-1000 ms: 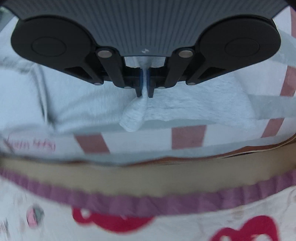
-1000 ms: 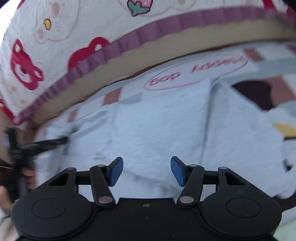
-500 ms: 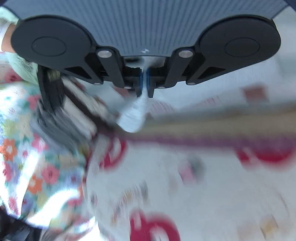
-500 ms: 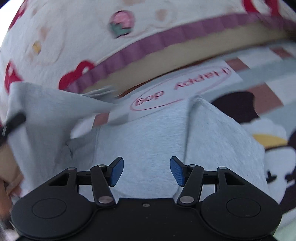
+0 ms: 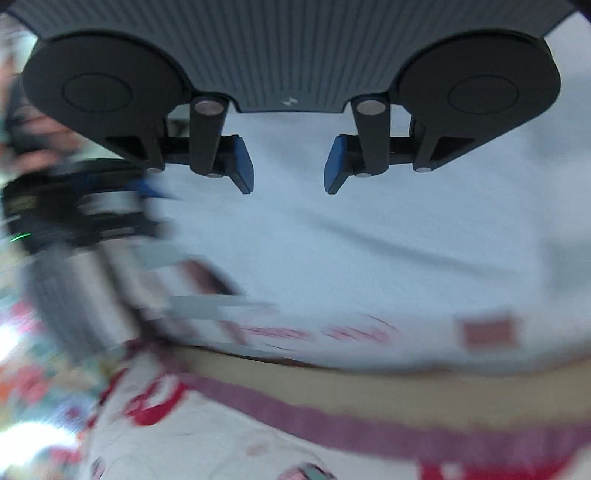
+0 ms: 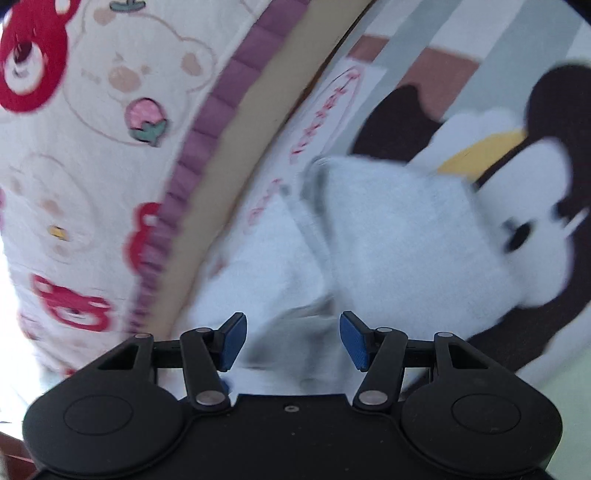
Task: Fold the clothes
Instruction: 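Pinch the shirt edge with the right gripper while the left gripper releases the corner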
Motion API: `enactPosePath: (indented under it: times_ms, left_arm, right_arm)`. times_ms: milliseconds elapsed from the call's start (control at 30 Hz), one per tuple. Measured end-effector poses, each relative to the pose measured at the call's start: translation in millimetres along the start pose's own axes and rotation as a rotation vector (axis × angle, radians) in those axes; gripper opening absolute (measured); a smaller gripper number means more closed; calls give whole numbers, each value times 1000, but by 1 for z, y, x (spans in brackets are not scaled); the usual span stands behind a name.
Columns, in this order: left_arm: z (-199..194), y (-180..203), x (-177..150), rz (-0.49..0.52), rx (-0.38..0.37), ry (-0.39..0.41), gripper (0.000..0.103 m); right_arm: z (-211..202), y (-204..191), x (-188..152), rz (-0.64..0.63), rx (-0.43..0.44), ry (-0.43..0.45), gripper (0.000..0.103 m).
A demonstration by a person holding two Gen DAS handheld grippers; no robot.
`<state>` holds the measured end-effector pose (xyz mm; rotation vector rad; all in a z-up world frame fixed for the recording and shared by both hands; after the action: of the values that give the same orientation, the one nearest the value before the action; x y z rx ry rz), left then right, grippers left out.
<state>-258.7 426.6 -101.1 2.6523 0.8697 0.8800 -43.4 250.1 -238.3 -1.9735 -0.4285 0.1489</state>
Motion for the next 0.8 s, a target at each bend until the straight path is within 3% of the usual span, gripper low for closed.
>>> enactPosePath:
  times_ms: [33, 67, 133, 233, 267, 300, 333, 367, 433, 533, 567, 600, 667, 800]
  left_arm:
    - [5, -4, 0, 32, 92, -10, 41]
    - [9, -9, 1, 62, 181, -21, 38]
    - [12, -25, -3, -18, 146, -47, 39]
    - [8, -40, -4, -140, 24, -42, 41]
    - [7, -42, -4, -147, 27, -38, 41]
    - [6, -44, -3, -155, 30, -35, 41]
    - [5, -44, -2, -149, 43, -29, 41]
    - [2, -43, -2, -145, 40, -10, 41]
    - [-5, -42, -2, -138, 33, 30, 40]
    - [-27, -39, 1, -174, -57, 201, 37]
    - [-34, -39, 2, -189, -84, 255, 37]
    - [-34, -36, 3, -173, -98, 259, 37]
    - [-19, -26, 3, -101, -115, 165, 38]
    - [26, -8, -14, 5, 30, -96, 38]
  right_arm:
    - [5, 0, -1, 22, 75, -29, 64]
    - [10, 0, -4, 31, 97, -41, 64]
    - [21, -2, -10, -1, 28, -52, 64]
    - [33, -11, -15, -151, -194, -69, 64]
    - [37, -16, -18, -211, -251, -78, 63]
    - [40, -20, -21, -270, -305, -87, 58]
    - [44, -26, -25, -342, -343, -94, 32]
    - [48, -33, -30, -428, -381, -89, 17]
    - [48, -56, -40, -575, -373, -37, 11]
    - [30, -101, -51, -790, -362, 67, 7]
    - [19, -113, -53, -862, -432, 96, 7]
    - [7, -125, -55, -934, -515, 124, 7]
    - [-8, -128, -53, -985, -634, 131, 7]
    - [2, -82, -26, -852, -700, 96, 7]
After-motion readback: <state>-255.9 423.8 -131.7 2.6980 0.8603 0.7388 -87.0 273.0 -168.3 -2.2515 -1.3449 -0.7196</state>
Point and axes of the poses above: each gripper's, at about its wrist camera, not at the fingertips, and z roughly the way its jaws point, y to its right, x to its top, the point moved 2 cm from there along z, roughly the way its jaws point, and after that the axes turned 6 degrees about -y, right-handed, at the moved point
